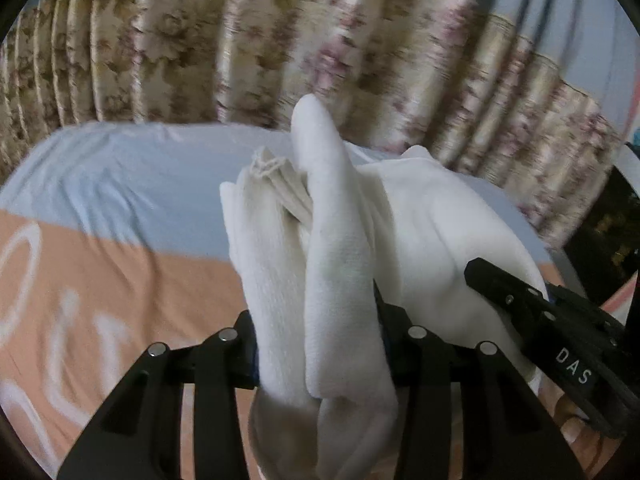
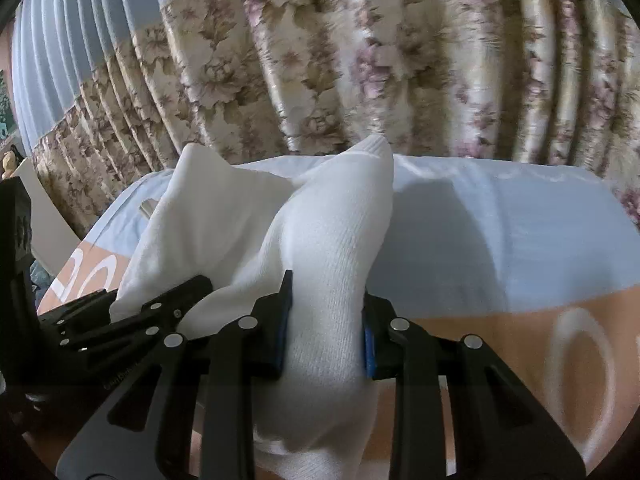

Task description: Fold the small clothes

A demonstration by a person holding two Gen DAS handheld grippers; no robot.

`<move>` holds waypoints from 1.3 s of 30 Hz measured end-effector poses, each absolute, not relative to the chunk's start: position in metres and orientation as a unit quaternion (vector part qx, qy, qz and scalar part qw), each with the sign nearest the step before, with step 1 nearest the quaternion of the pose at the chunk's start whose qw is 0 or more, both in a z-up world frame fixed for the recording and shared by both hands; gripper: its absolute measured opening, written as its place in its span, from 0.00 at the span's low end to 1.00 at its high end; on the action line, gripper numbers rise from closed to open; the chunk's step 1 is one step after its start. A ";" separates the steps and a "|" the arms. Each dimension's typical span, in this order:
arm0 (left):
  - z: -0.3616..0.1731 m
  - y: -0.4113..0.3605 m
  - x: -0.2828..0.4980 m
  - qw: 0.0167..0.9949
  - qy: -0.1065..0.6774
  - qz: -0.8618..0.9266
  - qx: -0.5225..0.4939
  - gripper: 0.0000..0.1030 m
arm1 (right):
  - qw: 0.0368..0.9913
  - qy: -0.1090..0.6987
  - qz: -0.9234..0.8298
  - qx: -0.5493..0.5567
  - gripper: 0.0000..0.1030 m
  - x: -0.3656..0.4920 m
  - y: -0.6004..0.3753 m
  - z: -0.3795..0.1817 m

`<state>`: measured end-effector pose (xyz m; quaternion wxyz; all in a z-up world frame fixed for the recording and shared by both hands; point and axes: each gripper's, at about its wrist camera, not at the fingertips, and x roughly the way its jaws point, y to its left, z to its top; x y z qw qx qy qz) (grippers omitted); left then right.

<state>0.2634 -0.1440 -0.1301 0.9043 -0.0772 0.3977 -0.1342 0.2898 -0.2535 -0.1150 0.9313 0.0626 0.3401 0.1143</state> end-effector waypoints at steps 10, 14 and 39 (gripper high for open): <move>-0.155 -0.193 0.209 0.890 0.427 -0.132 -0.095 0.81 | 0.918 0.387 0.070 0.046 0.29 0.200 -0.372 -0.150; -0.151 -0.165 0.201 0.905 0.409 -0.095 -0.069 0.97 | 0.926 0.369 0.052 0.058 0.49 0.177 -0.383 -0.160; -0.066 -0.055 0.066 0.941 0.338 -0.020 -0.006 0.98 | 0.945 0.323 -0.023 0.055 0.97 0.043 -0.316 -0.106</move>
